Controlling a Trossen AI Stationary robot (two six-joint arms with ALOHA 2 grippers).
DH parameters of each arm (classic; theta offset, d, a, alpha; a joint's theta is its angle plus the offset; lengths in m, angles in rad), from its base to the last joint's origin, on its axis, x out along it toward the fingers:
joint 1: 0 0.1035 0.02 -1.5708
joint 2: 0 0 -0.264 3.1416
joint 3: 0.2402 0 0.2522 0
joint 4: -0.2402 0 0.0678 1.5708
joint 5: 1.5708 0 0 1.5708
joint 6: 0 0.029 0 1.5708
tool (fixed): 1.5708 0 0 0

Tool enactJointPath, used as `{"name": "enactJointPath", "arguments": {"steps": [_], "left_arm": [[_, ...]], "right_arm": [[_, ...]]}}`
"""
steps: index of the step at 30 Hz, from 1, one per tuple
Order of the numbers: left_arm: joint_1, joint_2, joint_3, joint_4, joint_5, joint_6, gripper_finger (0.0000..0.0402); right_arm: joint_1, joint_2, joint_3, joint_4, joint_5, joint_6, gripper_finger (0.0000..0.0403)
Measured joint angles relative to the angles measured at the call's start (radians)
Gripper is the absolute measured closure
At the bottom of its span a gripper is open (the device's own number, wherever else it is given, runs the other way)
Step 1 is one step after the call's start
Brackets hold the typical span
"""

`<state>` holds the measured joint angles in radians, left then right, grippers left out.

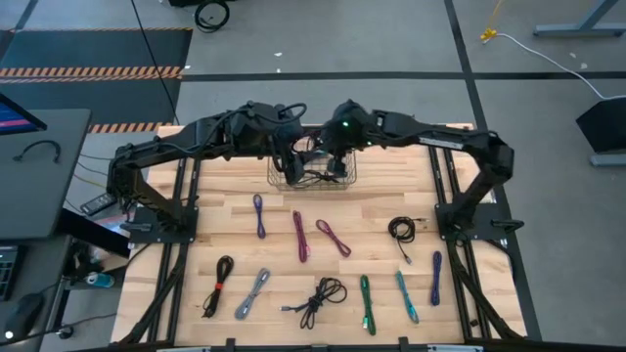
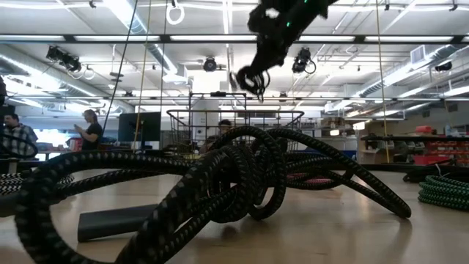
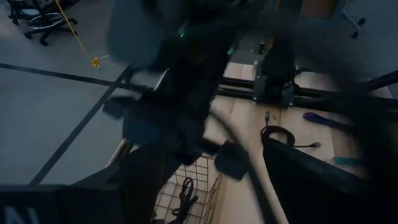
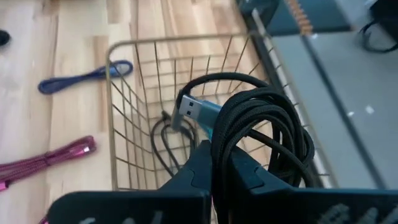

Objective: Pick and place USB-C Cables
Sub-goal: Put the black charger cable into the wire basket

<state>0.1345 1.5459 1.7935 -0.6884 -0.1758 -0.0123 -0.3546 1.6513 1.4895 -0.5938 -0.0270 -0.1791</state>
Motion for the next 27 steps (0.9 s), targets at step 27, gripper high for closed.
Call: {"name": "enactJointPath", "arguments": {"steps": [27], "left_arm": [[0.000, -0.001, 0.000, -0.055, -0.005, 0.044, 0.0125]], "right_arm": [[-0.151, 0.209, -0.002, 0.060, -0.204, 0.008, 0.0385]]}}
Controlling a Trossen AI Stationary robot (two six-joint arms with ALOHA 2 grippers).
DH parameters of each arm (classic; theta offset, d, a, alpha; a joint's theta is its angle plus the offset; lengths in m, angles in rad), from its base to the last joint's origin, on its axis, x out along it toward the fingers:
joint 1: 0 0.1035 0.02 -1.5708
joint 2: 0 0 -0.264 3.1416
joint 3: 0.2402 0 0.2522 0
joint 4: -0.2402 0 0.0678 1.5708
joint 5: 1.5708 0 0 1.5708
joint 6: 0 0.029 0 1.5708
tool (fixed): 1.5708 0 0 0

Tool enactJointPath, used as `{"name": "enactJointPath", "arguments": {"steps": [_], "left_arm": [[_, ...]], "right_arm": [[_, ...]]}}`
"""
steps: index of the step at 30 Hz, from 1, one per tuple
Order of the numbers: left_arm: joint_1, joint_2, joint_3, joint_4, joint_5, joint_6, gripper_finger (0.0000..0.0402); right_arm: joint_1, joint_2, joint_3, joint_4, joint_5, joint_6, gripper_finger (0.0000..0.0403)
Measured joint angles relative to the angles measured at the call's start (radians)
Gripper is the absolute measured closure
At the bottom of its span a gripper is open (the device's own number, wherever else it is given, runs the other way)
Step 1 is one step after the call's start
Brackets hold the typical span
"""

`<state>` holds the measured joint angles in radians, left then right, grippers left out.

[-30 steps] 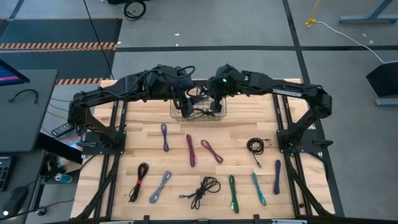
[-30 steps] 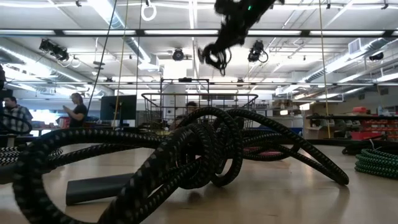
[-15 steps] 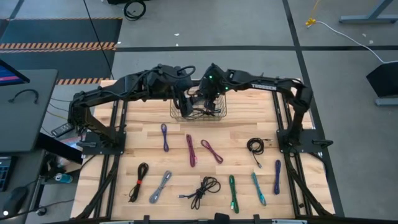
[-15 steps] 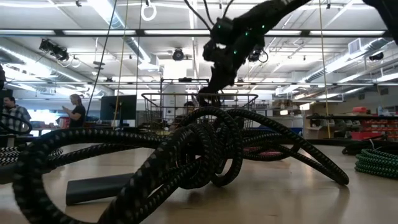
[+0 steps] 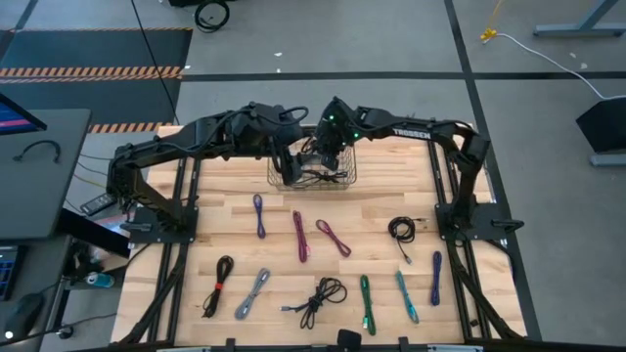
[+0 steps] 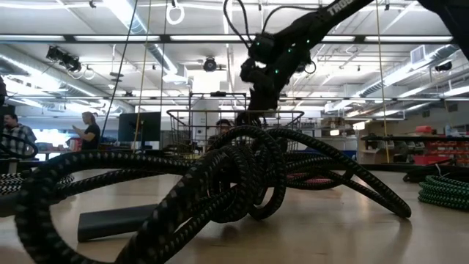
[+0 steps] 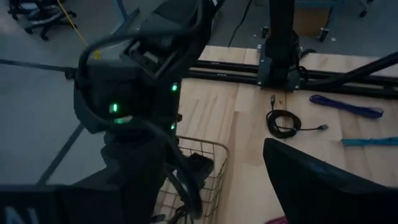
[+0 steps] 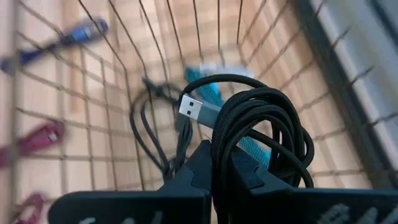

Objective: Pick and place USB-C Cables
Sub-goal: Put the black charger cable into the wire basket

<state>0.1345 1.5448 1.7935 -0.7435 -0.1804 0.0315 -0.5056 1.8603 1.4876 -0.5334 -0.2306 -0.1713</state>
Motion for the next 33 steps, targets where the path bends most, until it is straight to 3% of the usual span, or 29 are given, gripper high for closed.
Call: {"name": "enactJointPath", "arguments": {"steps": [8, 17, 27, 33], "left_arm": [[0.000, -0.009, 0.000, 0.020, -0.096, 0.082, 0.0125], [0.000, -0.104, 0.001, -0.046, -0.373, 0.132, 0.0125], [0.000, -0.244, 0.002, -0.216, -0.384, -0.047, 0.0125], [-0.001, -0.289, 0.001, -0.254, -0.384, -0.074, 0.0125]], "right_arm": [[0.000, -0.059, 0.002, -0.010, -0.002, 0.003, 0.0385], [-0.001, -0.061, 0.002, -0.099, 0.029, -0.012, 0.0385], [-0.007, -0.061, 0.002, -0.102, 0.053, -0.022, 0.0385], [-0.029, -0.061, 0.002, -0.121, 0.080, -0.028, 0.0385]]}}
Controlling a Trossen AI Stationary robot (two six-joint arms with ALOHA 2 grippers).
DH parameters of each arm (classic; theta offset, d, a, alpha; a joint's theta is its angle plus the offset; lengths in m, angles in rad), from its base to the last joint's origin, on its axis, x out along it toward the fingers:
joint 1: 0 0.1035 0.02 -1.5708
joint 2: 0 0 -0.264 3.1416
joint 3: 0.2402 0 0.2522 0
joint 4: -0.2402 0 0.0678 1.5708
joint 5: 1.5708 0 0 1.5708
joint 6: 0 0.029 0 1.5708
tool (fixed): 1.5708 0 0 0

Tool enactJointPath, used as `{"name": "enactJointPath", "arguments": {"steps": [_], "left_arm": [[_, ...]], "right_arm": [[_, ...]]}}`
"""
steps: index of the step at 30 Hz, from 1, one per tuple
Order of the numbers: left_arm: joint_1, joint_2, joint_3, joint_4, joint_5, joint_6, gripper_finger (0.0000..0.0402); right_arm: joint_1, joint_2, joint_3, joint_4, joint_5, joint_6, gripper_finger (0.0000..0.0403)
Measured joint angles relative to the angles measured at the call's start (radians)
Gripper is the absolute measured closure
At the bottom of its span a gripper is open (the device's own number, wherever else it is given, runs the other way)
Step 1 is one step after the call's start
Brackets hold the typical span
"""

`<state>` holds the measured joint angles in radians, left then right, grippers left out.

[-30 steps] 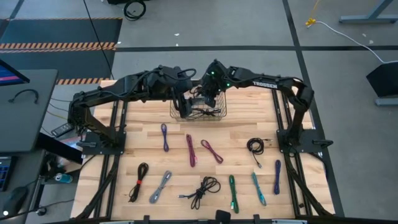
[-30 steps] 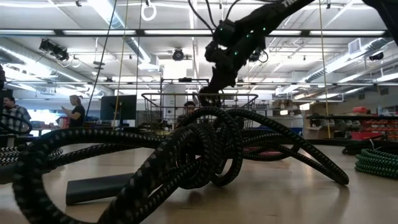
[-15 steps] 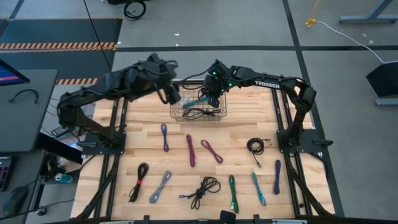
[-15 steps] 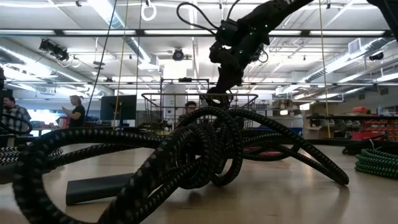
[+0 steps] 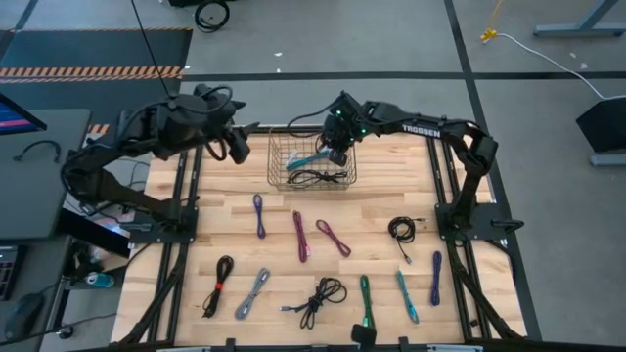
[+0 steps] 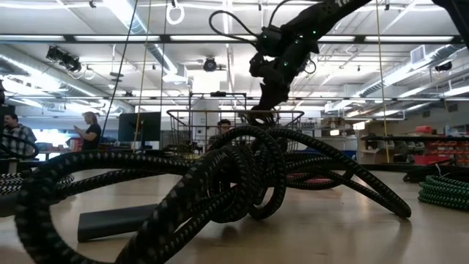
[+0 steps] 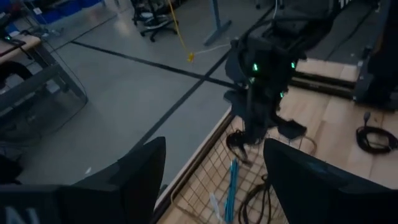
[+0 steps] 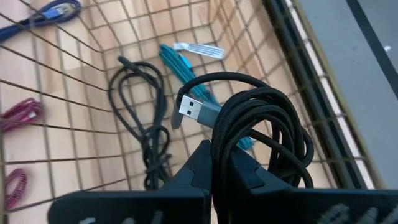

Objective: Pick and place USB-C Cables
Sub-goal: Put the black charger cable into the wire basket

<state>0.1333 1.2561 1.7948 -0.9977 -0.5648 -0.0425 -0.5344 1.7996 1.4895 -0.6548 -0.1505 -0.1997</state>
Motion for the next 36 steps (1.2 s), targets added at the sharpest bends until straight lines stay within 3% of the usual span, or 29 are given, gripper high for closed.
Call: {"name": "enactJointPath", "arguments": {"steps": [15, 33, 36], "left_arm": [[0.000, 0.001, 0.000, -0.004, 0.001, -0.004, 0.0125], [0.000, 0.001, 0.000, -0.009, 0.002, -0.007, 0.0125], [0.000, 0.001, 0.000, -0.010, 0.002, -0.008, 0.0125]], "right_arm": [[-0.004, 0.096, -0.002, -0.034, 0.027, 0.008, 0.0385], [-0.011, 0.116, -0.001, -0.043, 0.024, 0.006, 0.0385], [-0.010, 0.116, -0.001, -0.043, 0.018, -0.011, 0.0365]]}}
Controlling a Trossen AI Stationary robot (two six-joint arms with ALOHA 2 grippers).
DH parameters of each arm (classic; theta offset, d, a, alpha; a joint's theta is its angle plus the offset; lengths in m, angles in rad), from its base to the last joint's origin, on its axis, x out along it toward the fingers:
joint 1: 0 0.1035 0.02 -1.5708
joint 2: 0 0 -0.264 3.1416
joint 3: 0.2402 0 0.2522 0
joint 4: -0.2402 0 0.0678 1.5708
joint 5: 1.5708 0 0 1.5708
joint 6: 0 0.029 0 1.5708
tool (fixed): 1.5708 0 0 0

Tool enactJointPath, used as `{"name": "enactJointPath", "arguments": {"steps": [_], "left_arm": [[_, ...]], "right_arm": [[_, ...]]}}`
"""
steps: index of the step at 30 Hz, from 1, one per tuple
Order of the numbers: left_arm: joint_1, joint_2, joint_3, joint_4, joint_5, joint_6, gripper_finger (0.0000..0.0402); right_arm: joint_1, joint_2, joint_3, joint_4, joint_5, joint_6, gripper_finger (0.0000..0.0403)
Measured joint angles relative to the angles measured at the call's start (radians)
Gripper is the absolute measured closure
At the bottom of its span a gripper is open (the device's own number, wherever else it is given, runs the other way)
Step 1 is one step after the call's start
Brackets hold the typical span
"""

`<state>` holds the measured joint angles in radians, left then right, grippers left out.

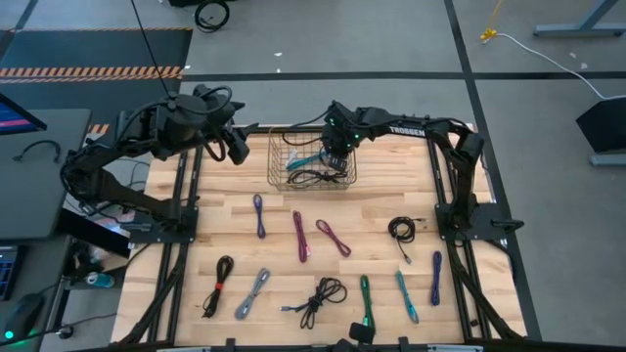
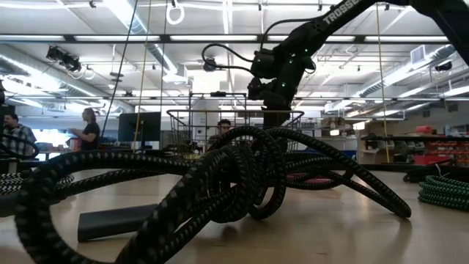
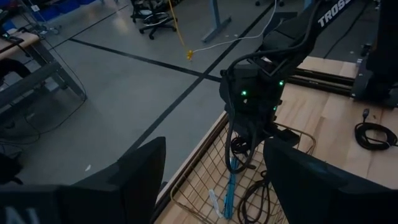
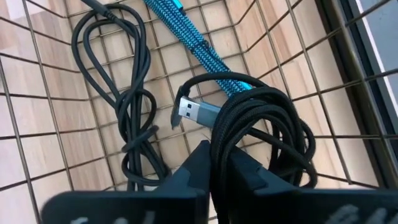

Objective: Pick and place USB-C Cables
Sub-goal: Put the black charger cable into the wire basket, then put the dark blue charger cable into the wire basket

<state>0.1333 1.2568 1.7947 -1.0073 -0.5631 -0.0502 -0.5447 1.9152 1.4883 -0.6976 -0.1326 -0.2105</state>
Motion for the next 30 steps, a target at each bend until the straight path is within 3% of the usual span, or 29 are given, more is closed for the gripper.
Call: {"name": "enactJointPath", "arguments": {"steps": [5, 20, 30], "left_arm": [[0.000, 0.000, 0.000, 0.000, 0.000, 0.000, 0.0125], [0.000, 0.000, 0.000, -0.003, 0.000, 0.000, 0.0125], [0.000, 0.000, 0.000, -0.063, 0.002, -0.045, 0.0125]], "right_arm": [[0.001, 0.000, 0.000, 0.000, 0.001, -0.002, 0.0325], [0.035, -0.020, 0.000, 0.001, 0.001, 0.009, 0.0336], [0.097, -0.181, 0.000, -0.002, 0.004, 0.043, 0.0335]]}}
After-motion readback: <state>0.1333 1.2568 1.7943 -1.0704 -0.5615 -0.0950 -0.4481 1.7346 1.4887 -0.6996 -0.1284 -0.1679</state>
